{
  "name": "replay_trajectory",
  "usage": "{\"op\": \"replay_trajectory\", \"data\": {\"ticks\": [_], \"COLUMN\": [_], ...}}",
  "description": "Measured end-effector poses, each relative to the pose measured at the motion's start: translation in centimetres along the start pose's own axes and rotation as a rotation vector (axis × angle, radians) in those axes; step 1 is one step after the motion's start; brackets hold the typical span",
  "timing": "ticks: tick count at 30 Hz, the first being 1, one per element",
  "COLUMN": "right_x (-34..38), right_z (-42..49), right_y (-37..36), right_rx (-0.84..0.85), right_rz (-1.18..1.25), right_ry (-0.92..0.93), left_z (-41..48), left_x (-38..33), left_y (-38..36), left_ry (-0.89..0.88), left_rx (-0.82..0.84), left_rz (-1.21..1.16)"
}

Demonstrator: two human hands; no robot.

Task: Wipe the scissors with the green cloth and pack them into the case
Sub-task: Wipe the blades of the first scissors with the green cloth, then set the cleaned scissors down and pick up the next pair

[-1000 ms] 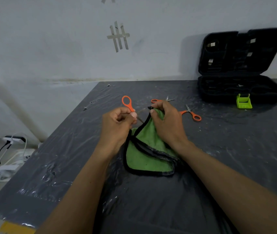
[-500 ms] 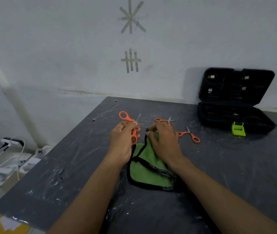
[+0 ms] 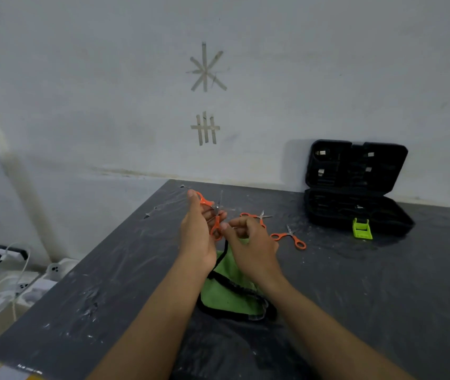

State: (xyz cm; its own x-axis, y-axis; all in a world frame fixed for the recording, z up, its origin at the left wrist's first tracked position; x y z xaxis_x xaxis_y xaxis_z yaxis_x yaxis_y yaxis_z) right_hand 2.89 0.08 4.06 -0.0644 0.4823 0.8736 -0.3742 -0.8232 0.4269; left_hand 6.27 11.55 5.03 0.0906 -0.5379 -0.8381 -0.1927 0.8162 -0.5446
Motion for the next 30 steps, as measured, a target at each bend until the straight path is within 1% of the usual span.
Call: {"op": "replay_trajectory", "data": {"ticks": [4,8,12,15,20,26,30], "right_x": [-0.1,0.2,-0.1,-0.8,-2.9,-5.4,-7.7], "right_z": [-0.1,-0.7,-1.0,-0.9,-0.1,0.9,1.9], "right_y": [0.3,1.6,3.3,4.4,7.1,10.6,13.0], "right_rx": [-0.009,0.003,0.021,0.037,-0.026,-0.076,-0.127], "right_rz": [0.132,0.184,0.291,0.35,0.392,0.411,0.47], "right_ry": [0.034,0.1,0.067,0.032,-0.049,-0.078,-0.163], "left_z": [-1.2,-2.4,-3.6,-4.3,-5.1,-5.0,-5.2], "left_x": [-0.5,-0.4,0.5,1.6,3.5,6.0,7.8], "left_y": [-1.2,-2.1,-3.1,-3.8,-5.3,-8.2,-10.9], "left_ry": [0.021,0.055,0.098,0.085,0.025,-0.003,-0.051], "left_rx": [0.019,0.08,0.159,0.222,0.327,0.402,0.455], "left_rz": [-0.046,-0.097,-0.128,-0.057,0.098,0.296,0.436]}}
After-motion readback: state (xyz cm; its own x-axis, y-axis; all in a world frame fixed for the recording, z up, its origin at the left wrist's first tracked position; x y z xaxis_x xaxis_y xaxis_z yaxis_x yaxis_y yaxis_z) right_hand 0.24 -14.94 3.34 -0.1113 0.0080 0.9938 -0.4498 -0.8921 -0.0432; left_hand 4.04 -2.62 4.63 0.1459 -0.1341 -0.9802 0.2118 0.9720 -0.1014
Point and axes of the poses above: each hand's wrist, its own z-axis towards the middle knuckle, its own y-axis out of the back of the hand, x = y × z, the point moved 5 cm from there along z, towards the middle knuckle, and after that the axes turned 8 degrees about -y, right-handed, at the moved point
